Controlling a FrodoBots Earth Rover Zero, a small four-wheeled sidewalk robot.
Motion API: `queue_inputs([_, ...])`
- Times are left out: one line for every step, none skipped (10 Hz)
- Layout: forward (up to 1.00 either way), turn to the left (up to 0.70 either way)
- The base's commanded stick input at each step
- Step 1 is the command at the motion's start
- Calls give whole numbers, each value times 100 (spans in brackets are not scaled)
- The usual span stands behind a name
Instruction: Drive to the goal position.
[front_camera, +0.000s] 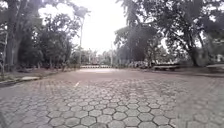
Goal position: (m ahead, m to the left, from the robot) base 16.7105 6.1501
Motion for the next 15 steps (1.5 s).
queue_inputs([69,0])
queue_inputs([69,0])
queue_inputs([69,0])
queue_inputs([69,0])
queue_inputs([69,0])
queue_inputs([69,0])
queue_inputs([69,0])
queue_inputs([69,0])
queue_inputs([69,0])
queue_inputs([69,0])
queue_inputs([69,0])
queue_inputs([69,0])
queue_inputs([69,0])
queue_inputs([69,0])
queue_inputs([69,0])
